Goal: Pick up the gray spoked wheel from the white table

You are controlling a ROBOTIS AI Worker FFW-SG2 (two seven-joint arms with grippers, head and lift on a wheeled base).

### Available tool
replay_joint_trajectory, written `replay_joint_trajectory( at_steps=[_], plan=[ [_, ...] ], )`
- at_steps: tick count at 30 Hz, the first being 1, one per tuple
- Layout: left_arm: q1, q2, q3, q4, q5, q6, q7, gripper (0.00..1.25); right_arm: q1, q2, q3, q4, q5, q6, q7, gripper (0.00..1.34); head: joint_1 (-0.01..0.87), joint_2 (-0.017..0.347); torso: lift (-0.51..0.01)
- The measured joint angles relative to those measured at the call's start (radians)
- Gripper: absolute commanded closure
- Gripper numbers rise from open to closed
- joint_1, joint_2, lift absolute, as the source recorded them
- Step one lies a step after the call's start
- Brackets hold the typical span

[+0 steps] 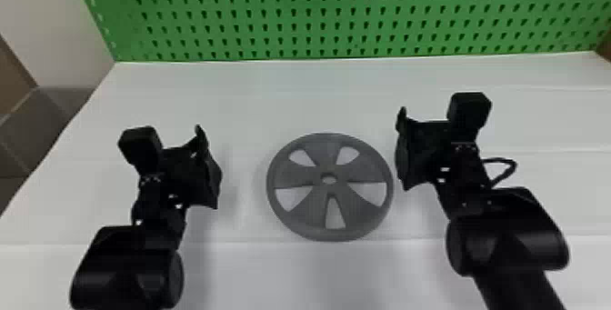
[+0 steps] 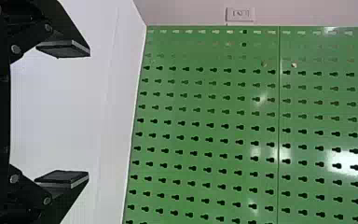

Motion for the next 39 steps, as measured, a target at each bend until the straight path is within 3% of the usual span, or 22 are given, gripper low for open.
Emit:
replay_joint_trajectory(
  at_steps=[28, 34, 39],
  plan=[
    [0.003, -0.001, 0.005, 0.003, 0.026, -0.002, 0.007, 0.28, 0.000, 0.006, -0.002, 0.007, 0.005, 0.005, 0.000, 0.15, 0.834, 0.083, -0.064],
    [0.006, 0.000, 0.007, 0.003, 0.034, -0.005, 0.006, 0.28, -0.015, -0.002, -0.001, -0.050, -0.036, 0.174, 0.002, 0.15, 0.834, 0.083, -0.064],
    [0.006, 0.000, 0.007, 0.003, 0.035, -0.005, 0.006, 0.28, -0.062, -0.028, 0.018, -0.093, -0.074, 0.339, 0.003, 0.15, 0.834, 0.083, -0.064]
  ],
)
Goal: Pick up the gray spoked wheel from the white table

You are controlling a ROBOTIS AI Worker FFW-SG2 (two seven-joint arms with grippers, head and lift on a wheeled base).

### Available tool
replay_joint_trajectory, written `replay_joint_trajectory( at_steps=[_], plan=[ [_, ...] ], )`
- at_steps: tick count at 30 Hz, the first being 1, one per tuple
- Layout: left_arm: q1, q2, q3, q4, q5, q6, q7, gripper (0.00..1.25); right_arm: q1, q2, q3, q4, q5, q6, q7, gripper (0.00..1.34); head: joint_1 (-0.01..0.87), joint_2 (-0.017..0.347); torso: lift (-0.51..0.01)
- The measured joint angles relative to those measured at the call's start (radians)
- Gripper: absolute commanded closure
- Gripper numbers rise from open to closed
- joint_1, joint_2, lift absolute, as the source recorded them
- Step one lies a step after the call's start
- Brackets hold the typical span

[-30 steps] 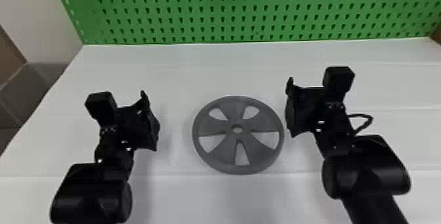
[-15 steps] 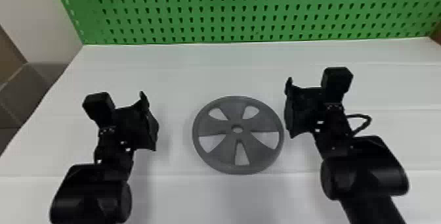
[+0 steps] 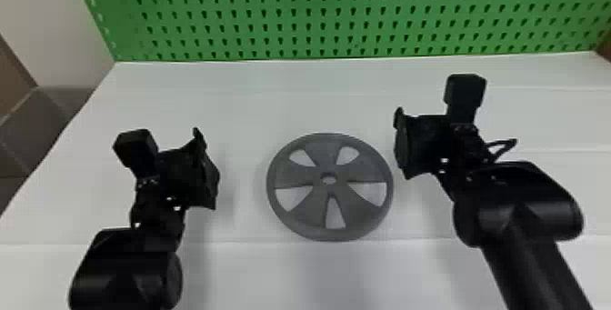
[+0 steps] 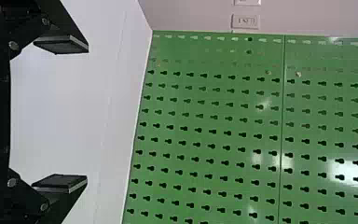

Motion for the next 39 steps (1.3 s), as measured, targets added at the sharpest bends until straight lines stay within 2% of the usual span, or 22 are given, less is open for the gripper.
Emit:
replay_joint_trajectory(
  at_steps=[4, 10, 14, 19, 23, 29, 39],
  plan=[
    [0.000, 0.000, 0.000, 0.000, 0.000, 0.000, 0.000, 0.28, -0.045, -0.014, 0.022, -0.037, 0.004, 0.131, 0.000, 0.15, 0.834, 0.083, -0.064],
    [0.000, 0.000, 0.004, 0.000, 0.001, 0.000, 0.000, 0.28, -0.121, 0.000, 0.027, -0.084, 0.021, 0.371, -0.002, 0.15, 0.834, 0.083, -0.064],
    [0.000, 0.000, 0.004, 0.000, 0.002, 0.000, 0.001, 0.28, -0.191, -0.004, 0.040, -0.092, 0.000, 0.542, -0.002, 0.15, 0.834, 0.083, -0.064],
    [0.000, 0.000, 0.005, 0.000, 0.002, 0.000, 0.000, 0.28, -0.245, -0.010, 0.050, -0.088, -0.039, 0.648, -0.025, 0.15, 0.834, 0.083, -0.064],
    [0.000, 0.000, 0.006, 0.000, 0.002, 0.000, 0.000, 0.28, -0.287, -0.016, 0.037, -0.065, -0.124, 0.711, -0.063, 0.15, 0.834, 0.083, -0.064],
    [0.001, 0.000, 0.007, 0.000, 0.002, 0.000, 0.000, 0.28, -0.354, -0.024, 0.041, -0.017, -0.191, 0.806, -0.108, 0.14, 0.834, 0.083, -0.064],
    [0.001, 0.000, 0.009, 0.000, -0.003, 0.000, 0.000, 0.28, -0.462, -0.029, 0.012, 0.117, -0.346, 0.952, -0.164, 0.14, 0.834, 0.083, -0.064]
  ],
)
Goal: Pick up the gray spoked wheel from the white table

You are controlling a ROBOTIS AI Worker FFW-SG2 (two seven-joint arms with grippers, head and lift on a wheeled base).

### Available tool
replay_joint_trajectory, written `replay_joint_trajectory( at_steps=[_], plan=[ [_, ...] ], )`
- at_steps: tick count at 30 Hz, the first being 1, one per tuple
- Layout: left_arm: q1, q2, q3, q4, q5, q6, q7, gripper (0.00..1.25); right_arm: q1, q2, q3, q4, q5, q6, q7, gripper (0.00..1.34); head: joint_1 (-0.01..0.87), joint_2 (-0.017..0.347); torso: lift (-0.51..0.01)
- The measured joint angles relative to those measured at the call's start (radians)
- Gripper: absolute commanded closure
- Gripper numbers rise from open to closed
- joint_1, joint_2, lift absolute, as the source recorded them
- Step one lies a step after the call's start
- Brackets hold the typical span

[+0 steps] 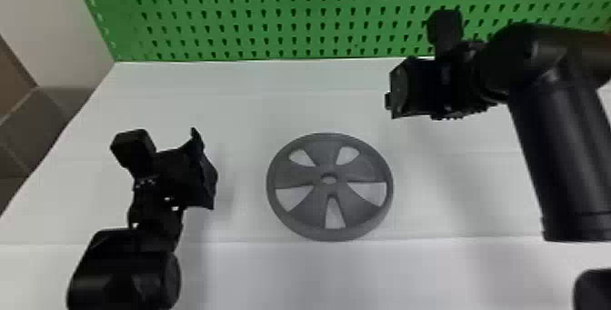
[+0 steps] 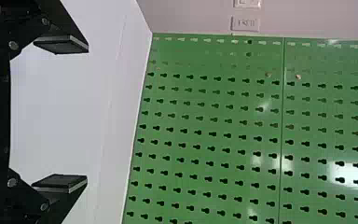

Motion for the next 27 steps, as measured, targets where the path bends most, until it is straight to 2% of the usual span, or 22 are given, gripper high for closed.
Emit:
replay_joint_trajectory(
  at_steps=[6, 15, 27],
  plan=[
    [0.000, 0.000, 0.001, 0.000, -0.008, 0.000, 0.000, 0.28, -0.067, -0.031, 0.015, 0.119, -0.183, 0.048, -0.103, 0.14, 0.834, 0.083, -0.064],
    [-0.001, 0.001, -0.001, 0.000, -0.019, 0.001, 0.000, 0.28, -0.143, -0.076, 0.093, 0.320, -0.423, 0.077, -0.196, 0.14, 0.834, 0.083, -0.064],
    [-0.006, 0.002, -0.009, 0.000, -0.024, 0.005, 0.000, 0.28, -0.226, -0.119, 0.247, 0.499, -0.629, 0.106, -0.269, 0.14, 0.834, 0.083, -0.064]
  ],
)
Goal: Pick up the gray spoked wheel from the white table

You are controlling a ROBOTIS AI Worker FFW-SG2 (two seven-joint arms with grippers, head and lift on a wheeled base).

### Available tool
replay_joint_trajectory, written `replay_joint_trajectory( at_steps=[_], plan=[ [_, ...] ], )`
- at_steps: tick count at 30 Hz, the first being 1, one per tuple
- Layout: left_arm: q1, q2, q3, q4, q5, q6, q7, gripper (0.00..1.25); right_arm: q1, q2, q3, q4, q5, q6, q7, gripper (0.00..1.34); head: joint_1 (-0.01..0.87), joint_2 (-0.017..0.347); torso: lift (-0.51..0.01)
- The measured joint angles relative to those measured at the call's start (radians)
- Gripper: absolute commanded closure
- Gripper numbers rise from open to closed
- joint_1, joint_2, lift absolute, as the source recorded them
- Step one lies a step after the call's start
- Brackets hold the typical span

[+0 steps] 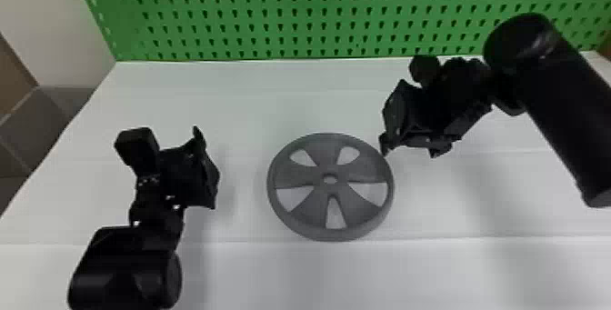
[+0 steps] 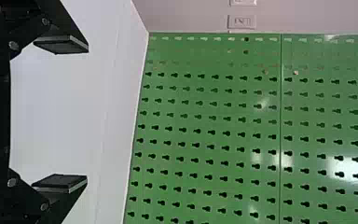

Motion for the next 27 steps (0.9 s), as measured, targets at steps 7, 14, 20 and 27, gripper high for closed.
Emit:
replay_joint_trajectory(
  at_steps=[7, 14, 20, 27],
  plan=[
    [-0.002, 0.000, -0.003, 0.000, -0.001, 0.004, 0.000, 0.28, -0.038, -0.014, 0.071, 0.082, -0.131, 0.004, -0.090, 0.14, 0.834, 0.083, -0.064],
    [-0.004, 0.000, -0.005, 0.000, -0.002, 0.008, 0.000, 0.28, -0.062, -0.017, 0.104, 0.134, -0.258, -0.003, -0.221, 0.14, 0.834, 0.083, -0.064],
    [-0.004, 0.000, -0.005, 0.000, -0.002, 0.010, 0.000, 0.28, -0.071, -0.018, 0.120, 0.157, -0.312, -0.009, -0.261, 0.14, 0.834, 0.083, -0.064],
    [-0.003, 0.000, -0.004, 0.000, -0.001, 0.011, 0.000, 0.28, -0.071, -0.020, 0.124, 0.172, -0.344, -0.010, -0.286, 0.14, 0.834, 0.083, -0.064]
  ],
)
